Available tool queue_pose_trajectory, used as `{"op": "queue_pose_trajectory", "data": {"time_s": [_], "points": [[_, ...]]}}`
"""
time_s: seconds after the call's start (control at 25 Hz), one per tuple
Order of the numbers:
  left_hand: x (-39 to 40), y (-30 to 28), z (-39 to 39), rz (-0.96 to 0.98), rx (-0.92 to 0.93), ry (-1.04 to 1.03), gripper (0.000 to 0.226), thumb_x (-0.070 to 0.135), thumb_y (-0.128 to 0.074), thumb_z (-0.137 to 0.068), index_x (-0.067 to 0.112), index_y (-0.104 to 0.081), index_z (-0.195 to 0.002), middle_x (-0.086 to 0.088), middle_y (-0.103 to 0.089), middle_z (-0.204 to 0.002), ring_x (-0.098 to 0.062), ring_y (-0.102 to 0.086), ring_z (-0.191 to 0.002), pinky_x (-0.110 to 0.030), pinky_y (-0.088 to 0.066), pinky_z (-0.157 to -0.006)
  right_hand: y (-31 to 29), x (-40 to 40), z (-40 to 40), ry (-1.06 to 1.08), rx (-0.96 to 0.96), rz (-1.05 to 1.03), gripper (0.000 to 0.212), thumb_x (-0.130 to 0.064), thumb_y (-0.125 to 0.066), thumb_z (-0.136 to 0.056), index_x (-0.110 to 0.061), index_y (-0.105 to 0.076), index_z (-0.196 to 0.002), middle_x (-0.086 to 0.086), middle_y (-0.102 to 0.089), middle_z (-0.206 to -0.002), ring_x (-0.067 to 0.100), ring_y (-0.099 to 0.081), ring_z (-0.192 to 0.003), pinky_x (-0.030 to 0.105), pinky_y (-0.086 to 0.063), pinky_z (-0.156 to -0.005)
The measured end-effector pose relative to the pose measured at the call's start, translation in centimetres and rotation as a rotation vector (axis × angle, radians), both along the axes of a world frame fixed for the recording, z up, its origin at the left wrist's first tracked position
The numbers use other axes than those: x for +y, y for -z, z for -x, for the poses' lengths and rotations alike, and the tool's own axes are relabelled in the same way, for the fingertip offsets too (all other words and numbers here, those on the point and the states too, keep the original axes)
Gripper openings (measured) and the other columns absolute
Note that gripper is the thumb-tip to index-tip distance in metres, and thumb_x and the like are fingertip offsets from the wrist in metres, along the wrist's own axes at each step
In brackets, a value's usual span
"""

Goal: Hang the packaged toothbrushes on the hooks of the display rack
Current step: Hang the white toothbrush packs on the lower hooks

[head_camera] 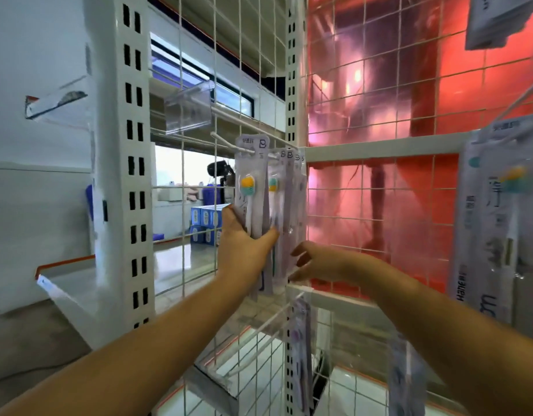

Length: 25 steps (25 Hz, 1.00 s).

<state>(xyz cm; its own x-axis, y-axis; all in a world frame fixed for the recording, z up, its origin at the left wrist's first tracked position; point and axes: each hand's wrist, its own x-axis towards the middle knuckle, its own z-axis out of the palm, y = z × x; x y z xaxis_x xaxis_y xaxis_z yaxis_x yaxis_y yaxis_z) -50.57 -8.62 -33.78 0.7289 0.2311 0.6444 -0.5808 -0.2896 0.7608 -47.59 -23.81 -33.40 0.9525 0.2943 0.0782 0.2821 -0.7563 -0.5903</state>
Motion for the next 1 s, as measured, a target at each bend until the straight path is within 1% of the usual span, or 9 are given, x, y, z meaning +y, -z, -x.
{"op": "queue_pose_trajectory", "data": {"time_s": [0.12,0.24,0.32,0.44,0.52,0.68,0.76,0.88,1.0], "points": [[0.8,0.4,1.8,0.016,-0.031,-0.003,0.046,0.023,-0.071,-0.08,0.023,-0.039,-0.114,0.017,-0.052,-0.088,-0.008,-0.059,-0.082,-0.022,-0.05,-0.075,-0.4,0.6,-1.0,-0.051,-0.022,-0.032,0.045,-0.016,-0.068,-0.083,-0.012,-0.048,-0.123,0.006,-0.055,-0.118,0.027,-0.054,-0.113,0.04,-0.047,-0.097],[1.5,0.5,3.6,0.017,-0.03,0.014,0.045,0.026,-0.07,-0.081,0.025,-0.042,-0.116,0.018,-0.054,-0.088,0.005,-0.055,-0.077,-0.006,-0.045,-0.063,-0.7,1.7,-1.6,-0.031,-0.069,-0.154,0.027,-0.02,-0.069,-0.082,-0.015,-0.052,-0.101,0.009,-0.061,-0.108,0.025,-0.06,-0.1,0.037,-0.052,-0.085],[2.0,0.3,4.6,0.029,-0.029,0.039,0.043,0.027,-0.069,-0.081,0.028,-0.042,-0.115,0.017,-0.054,-0.089,0.007,-0.054,-0.076,-0.004,-0.044,-0.055,-0.6,2.4,-2.1,0.038,-0.128,-0.28,0.031,-0.022,-0.071,-0.081,-0.013,-0.053,-0.104,0.008,-0.063,-0.104,0.023,-0.062,-0.091,0.032,-0.052,-0.072],[2.2,-0.2,5.9,0.087,-0.066,0.077,0.038,0.026,-0.069,-0.081,0.032,-0.041,-0.106,0.015,-0.056,-0.089,0.002,-0.059,-0.076,-0.006,-0.047,-0.057,-0.2,3.3,-3.0,0.159,-0.165,-0.474,0.071,-0.025,-0.079,-0.072,-0.008,-0.039,-0.128,0.011,-0.057,-0.121,0.03,-0.059,-0.108,0.043,-0.053,-0.088],[2.1,-0.4,6.8,0.099,-0.119,0.104,0.038,0.023,-0.07,-0.08,0.039,-0.042,-0.099,0.017,-0.058,-0.088,0.008,-0.062,-0.074,-0.004,-0.047,-0.058,-0.1,3.5,-3.4,0.219,-0.155,-0.562,0.081,-0.027,-0.08,-0.071,-0.008,-0.03,-0.132,0.01,-0.053,-0.12,0.028,-0.056,-0.109,0.044,-0.052,-0.09],[2.1,0.7,9.2,0.058,-0.101,0.183,0.043,0.019,-0.073,-0.076,0.039,-0.045,-0.101,0.018,-0.064,-0.086,0.013,-0.062,-0.077,0.0,-0.045,-0.059,-0.4,3.8,-2.7,0.192,-0.114,-0.697,0.066,-0.018,-0.071,-0.081,-0.005,-0.029,-0.13,0.001,-0.052,-0.098,0.018,-0.052,-0.088,0.026,-0.047,-0.063],[2.3,1.7,10.4,0.014,-0.062,0.223,0.043,0.018,-0.073,-0.074,0.037,-0.046,-0.101,0.019,-0.066,-0.081,0.01,-0.063,-0.076,0.0,-0.044,-0.057,-0.5,4.0,-2.5,0.159,-0.073,-0.709,0.06,-0.017,-0.068,-0.083,-0.004,-0.033,-0.13,0.006,-0.055,-0.107,0.022,-0.055,-0.095,0.028,-0.047,-0.07],[2.7,2.6,11.7,0.067,-0.033,0.293,0.044,0.013,-0.071,-0.075,0.041,-0.047,-0.099,0.032,-0.065,-0.08,0.014,-0.063,-0.075,-0.001,-0.044,-0.055,-0.6,4.4,-2.7,0.112,-0.024,-0.762,0.056,-0.018,-0.07,-0.081,-0.004,-0.04,-0.127,0.003,-0.058,-0.095,0.022,-0.058,-0.091,0.035,-0.051,-0.077],[3.1,2.9,11.6,0.127,0.001,0.293,0.043,0.012,-0.071,-0.073,0.042,-0.048,-0.094,0.028,-0.066,-0.07,0.01,-0.064,-0.067,-0.004,-0.047,-0.054,-0.5,5.1,-2.5,0.073,-0.007,-0.832,0.049,-0.018,-0.069,-0.082,-0.006,-0.048,-0.125,0.003,-0.062,-0.091,0.019,-0.06,-0.081,0.035,-0.051,-0.077]]}}
